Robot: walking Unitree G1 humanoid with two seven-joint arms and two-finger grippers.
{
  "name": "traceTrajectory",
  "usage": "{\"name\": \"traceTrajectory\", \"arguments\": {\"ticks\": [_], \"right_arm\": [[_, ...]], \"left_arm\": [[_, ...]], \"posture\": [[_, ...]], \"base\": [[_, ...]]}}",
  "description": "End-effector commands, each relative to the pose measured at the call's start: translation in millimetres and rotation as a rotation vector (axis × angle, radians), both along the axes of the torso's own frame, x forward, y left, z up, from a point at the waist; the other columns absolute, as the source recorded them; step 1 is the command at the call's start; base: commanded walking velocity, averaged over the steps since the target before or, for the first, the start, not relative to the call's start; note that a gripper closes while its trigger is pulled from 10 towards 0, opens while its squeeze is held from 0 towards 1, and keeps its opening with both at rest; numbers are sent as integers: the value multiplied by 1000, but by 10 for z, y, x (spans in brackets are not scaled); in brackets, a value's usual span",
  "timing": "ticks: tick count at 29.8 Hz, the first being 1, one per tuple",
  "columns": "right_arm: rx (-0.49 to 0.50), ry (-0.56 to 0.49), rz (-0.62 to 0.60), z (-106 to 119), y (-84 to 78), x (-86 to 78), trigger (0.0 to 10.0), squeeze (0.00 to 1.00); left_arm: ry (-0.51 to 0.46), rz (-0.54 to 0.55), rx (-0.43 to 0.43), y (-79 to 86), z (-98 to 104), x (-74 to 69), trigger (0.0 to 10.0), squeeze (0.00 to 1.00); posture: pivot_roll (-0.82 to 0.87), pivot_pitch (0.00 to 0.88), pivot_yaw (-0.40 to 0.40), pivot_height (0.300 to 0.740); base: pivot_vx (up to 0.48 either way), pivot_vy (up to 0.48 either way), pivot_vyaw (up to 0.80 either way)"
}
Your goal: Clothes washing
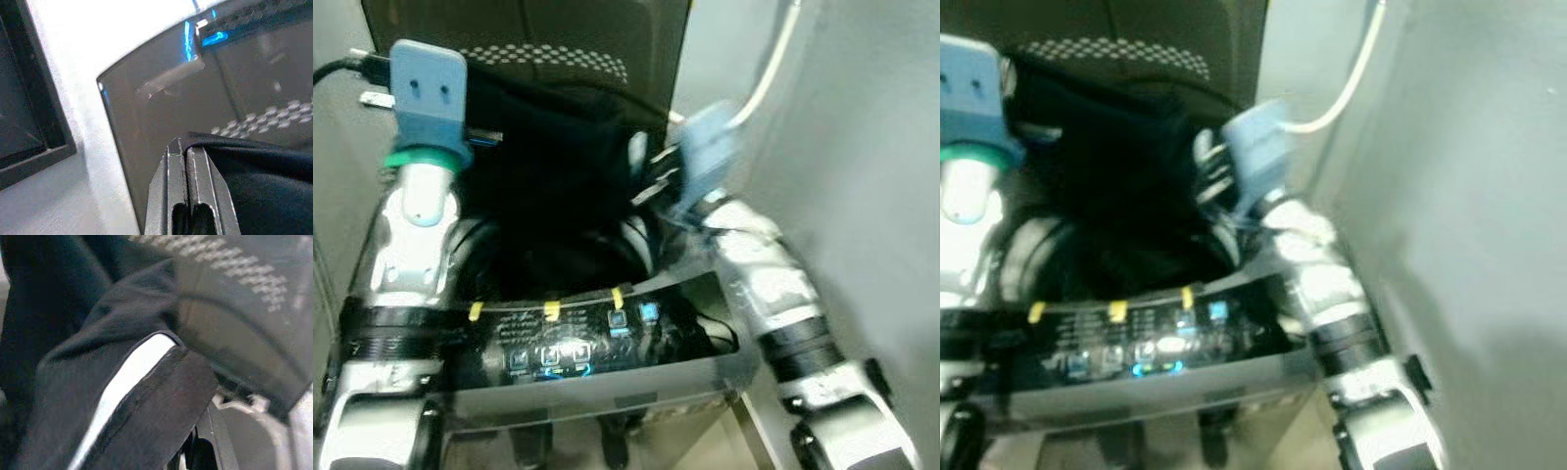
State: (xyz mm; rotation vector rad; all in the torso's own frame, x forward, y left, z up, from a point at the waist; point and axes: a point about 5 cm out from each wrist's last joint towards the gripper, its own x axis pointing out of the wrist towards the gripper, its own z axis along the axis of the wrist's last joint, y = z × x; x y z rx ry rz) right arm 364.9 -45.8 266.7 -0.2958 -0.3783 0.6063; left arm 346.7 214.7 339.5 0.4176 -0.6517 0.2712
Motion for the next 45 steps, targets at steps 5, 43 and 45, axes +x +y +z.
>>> {"name": "traceTrajectory", "arguments": {"ticks": [5,43,45], "right_arm": [[-34,14,7,-129,102,-24,10000,0],[-39,82,262,-182,-672,-213,10000,0],[35,86,258,-129,-857,-242,10000,0]], "left_arm": [[203,-219,27,-236,-287,-19,10000,0],[441,-326,-39,-207,-543,-152,10000,1000],[410,-265,-31,-111,-496,-120,10000,1000]], "posture": [[110,63,-33,740],[99,79,-4,740],[102,81,-4,740]], "base": [[0,0,0],[0,0,0],[0,0,0]]}}
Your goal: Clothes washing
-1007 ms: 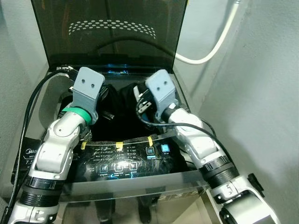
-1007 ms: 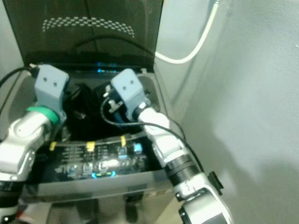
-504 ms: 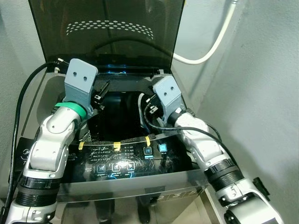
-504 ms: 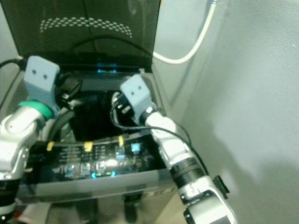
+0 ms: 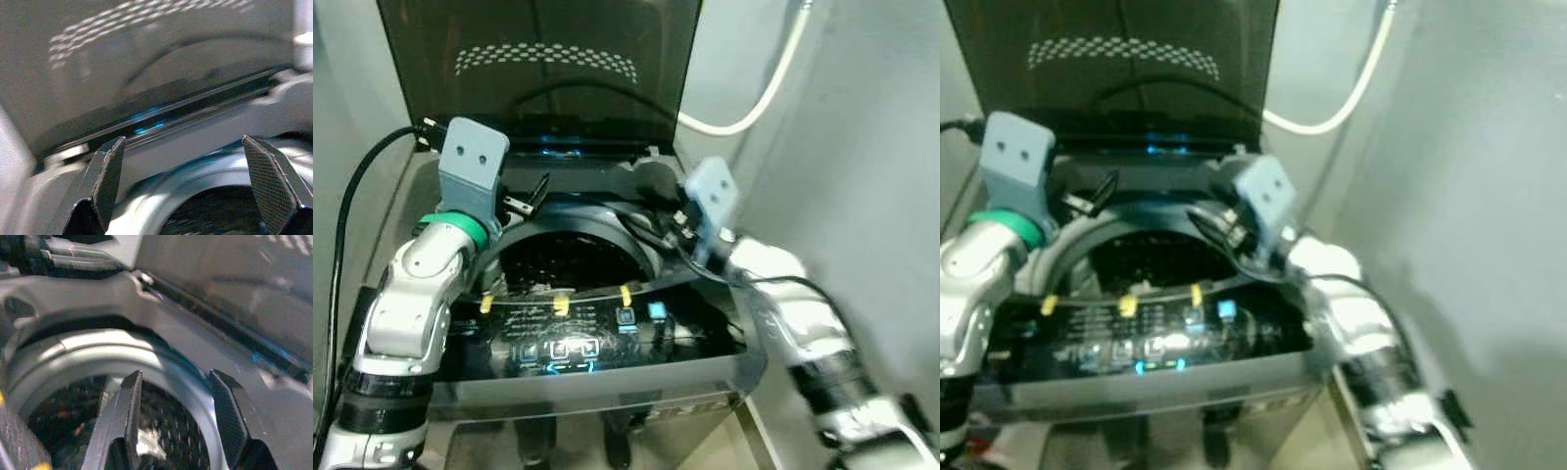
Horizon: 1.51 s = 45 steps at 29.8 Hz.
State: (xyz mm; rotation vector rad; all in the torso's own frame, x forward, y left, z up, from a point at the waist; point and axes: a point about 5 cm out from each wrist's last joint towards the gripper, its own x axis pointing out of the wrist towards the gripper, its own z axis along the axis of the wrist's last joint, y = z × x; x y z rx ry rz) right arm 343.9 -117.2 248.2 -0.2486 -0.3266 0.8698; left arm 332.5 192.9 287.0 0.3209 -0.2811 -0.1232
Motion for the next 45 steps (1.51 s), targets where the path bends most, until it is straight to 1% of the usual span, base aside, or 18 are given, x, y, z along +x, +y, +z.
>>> {"name": "traceTrajectory", "arguments": {"ticks": [1,2,3,4,5,7,8,9,12,18,23,31,33,35,37,38,42,45], "right_arm": [[62,8,3,56,-143,-32,10000,0],[235,13,2,165,-197,-59,10000,0],[301,12,3,203,-204,-72,10000,0],[301,12,3,203,-204,-72,10000,0],[398,22,19,249,-200,-97,10000,0],[490,31,34,280,-180,-123,10000,0],[490,31,34,280,-180,-123,10000,0],[568,48,29,279,-138,-136,10000,0],[598,60,1,257,-105,-134,10000,0],[636,42,-139,193,-86,-131,10000,0],[631,30,-209,155,-78,-147,10000,0],[595,16,-262,82,-18,-155,10000,0],[596,19,-275,68,-5,-150,10000,0],[596,18,-277,68,-3,-148,10000,0],[594,16,-279,69,4,-140,10000,0],[594,16,-279,69,4,-140,10000,0],[592,13,-283,69,10,-140,10000,0],[591,10,-297,62,10,-142,10000,0]], "left_arm": [[-24,63,7,107,29,22,10000,1000],[-19,3,55,13,24,36,10000,365],[-17,-44,86,-57,16,29,10000,365],[-17,-44,86,-57,16,29,10000,365],[-2,-172,138,-222,-15,-25,10000,0],[-10,-352,168,-442,-33,-134,10000,0],[-10,-352,168,-442,-33,-134,10000,0],[-30,-553,143,-697,-7,-277,10000,0],[-45,-631,112,-814,29,-331,10000,0],[-108,-603,18,-912,144,-293,10000,0],[-116,-612,17,-926,117,-322,10000,0],[-108,-644,82,-911,29,-433,10000,0],[-102,-765,147,-955,-24,-570,10000,0],[-101,-784,154,-968,-29,-589,10000,0],[-113,-791,252,-1010,-63,-611,10000,0],[-113,-791,252,-1010,-63,-611,10000,0],[-162,-719,321,-1017,-61,-564,10000,0],[-243,-529,208,-894,82,-413,10000,0]], "posture": [[102,81,-4,740],[99,83,-2,740],[99,83,-2,740],[99,83,-2,740],[102,83,-1,740],[97,83,2,740],[97,83,2,740],[95,82,3,740],[90,82,7,740],[87,85,15,740],[88,86,18,740],[91,88,18,740],[99,89,13,740],[99,89,13,740],[99,85,14,740],[99,85,14,740],[99,85,14,740],[96,81,16,740]], "base": [[0,0,0],[0,0,0],[0,0,0],[0,0,0],[0,0,0],[0,0,0],[0,0,0],[0,0,0],[0,0,0],[0,0,0],[0,0,0],[0,0,0],[0,0,0],[0,0,0],[0,0,0],[0,0,0],[0,0,0],[0,0,0]]}}
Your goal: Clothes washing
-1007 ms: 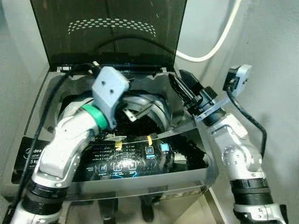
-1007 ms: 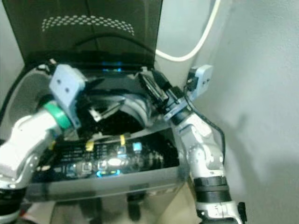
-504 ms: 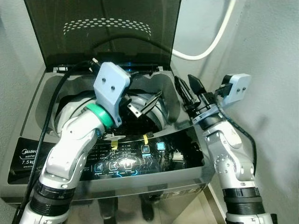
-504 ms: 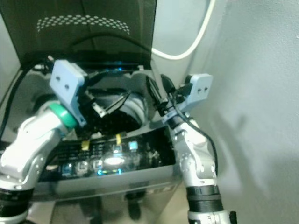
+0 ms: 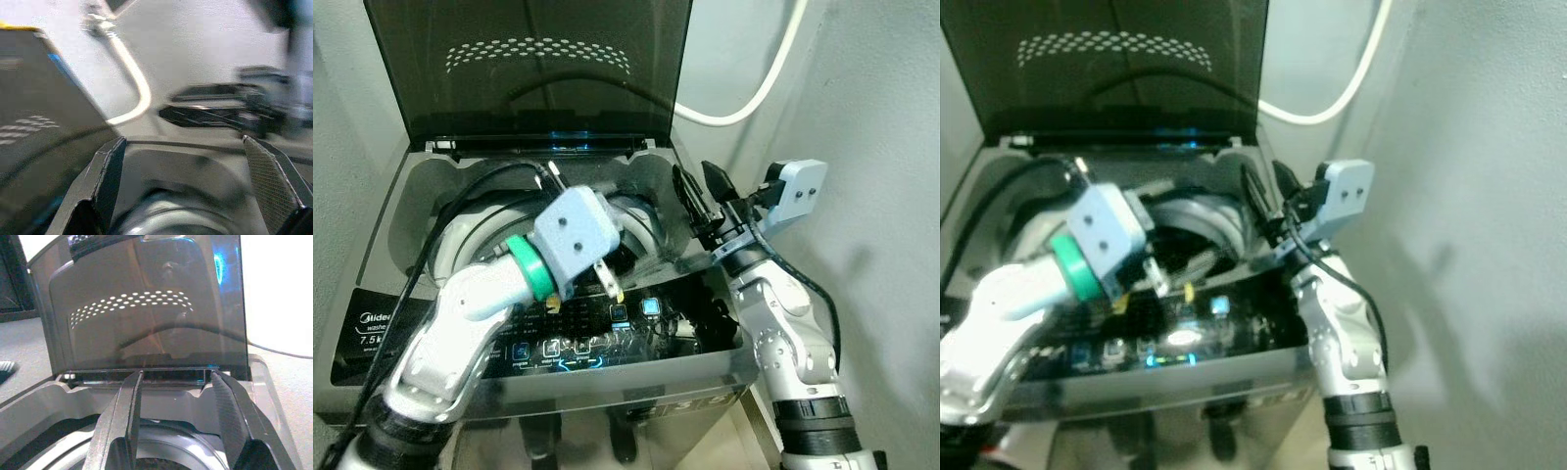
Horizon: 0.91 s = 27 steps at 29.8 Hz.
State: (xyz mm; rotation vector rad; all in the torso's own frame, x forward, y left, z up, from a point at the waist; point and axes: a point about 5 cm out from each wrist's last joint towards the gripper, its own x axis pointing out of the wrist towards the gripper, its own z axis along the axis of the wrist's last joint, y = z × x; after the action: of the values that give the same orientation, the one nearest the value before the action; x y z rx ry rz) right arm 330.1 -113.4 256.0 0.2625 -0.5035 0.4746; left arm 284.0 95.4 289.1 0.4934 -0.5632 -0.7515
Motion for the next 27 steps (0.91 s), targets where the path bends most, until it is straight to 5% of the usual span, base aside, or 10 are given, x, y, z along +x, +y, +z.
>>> {"name": "traceTrajectory", "arguments": {"ticks": [1,2,3,4,7,18,27], "right_arm": [[-4,-2,-24,-17,-28,-5,10000,0],[-4,-2,-24,-17,-28,-5,10000,0],[-20,-6,-57,-27,-41,-8,10000,0],[-20,-6,-57,-27,-41,-8,10000,0],[10,6,-179,-57,-132,-6,10000,0],[34,47,-203,-153,-87,0,10000,0],[30,8,-200,-95,-36,4,10000,0]], "left_arm": [[-33,86,-69,81,61,73,10000,0],[-33,86,-69,81,61,73,10000,0],[-37,216,-222,262,159,171,10000,0],[-37,216,-222,262,159,171,10000,0],[14,478,-505,738,174,255,10000,0],[72,524,-464,797,-166,144,10000,0],[61,571,-495,849,-170,155,10000,0]], "posture": [[96,81,16,740],[96,81,16,740],[92,76,16,740],[92,76,16,740],[94,69,9,740],[94,60,-15,740],[89,46,-28,740]], "base": [[0,0,0],[0,0,0],[0,0,0],[0,0,0],[0,0,0],[0,0,0],[0,0,0]]}}
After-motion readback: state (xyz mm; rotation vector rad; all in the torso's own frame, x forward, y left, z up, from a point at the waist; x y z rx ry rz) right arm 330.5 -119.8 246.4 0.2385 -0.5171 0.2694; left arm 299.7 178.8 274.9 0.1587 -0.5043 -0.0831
